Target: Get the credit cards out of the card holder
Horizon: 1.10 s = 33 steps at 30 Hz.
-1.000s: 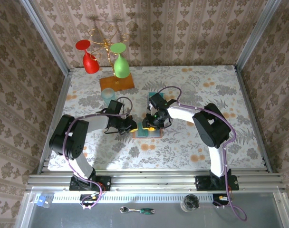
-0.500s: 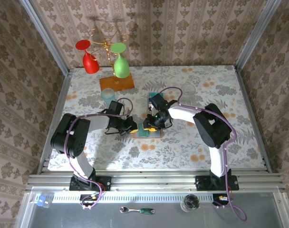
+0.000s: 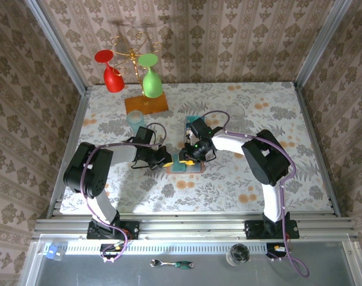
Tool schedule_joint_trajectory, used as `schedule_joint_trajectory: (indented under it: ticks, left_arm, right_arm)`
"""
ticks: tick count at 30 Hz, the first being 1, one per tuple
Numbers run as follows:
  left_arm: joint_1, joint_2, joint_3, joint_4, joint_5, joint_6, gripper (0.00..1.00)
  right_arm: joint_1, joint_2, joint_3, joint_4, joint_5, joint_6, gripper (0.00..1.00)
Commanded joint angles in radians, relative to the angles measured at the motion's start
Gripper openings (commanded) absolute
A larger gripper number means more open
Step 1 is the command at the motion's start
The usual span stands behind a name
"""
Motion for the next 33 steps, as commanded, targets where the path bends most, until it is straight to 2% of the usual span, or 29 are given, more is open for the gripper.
schedule_joint_trajectory:
  ticks: [1, 9, 19, 33]
  left_arm:
    - [0.006, 0.029, -0.022, -0.032, -0.015, 0.021, 0.00]
    - [0.008, 0.029, -0.025, -0.032, -0.015, 0.022, 0.00]
    - [0.011, 0.029, -0.028, -0.029, -0.015, 0.022, 0.00]
    - [0.035, 0.023, -0.026, -0.042, -0.009, 0.037, 0.00]
  right_arm:
    - [-0.006, -0.022, -0.019, 0.033, -0.037, 0.024, 0.26]
    - [-0.015, -0.029, -0.046, 0.077, -0.047, 0.046, 0.14]
    - [-0.029, -0.045, -0.073, 0.077, -0.032, 0.040, 0.11]
    - [-0.066, -0.131, -0.111, -0.020, 0.018, -0.028, 0.09]
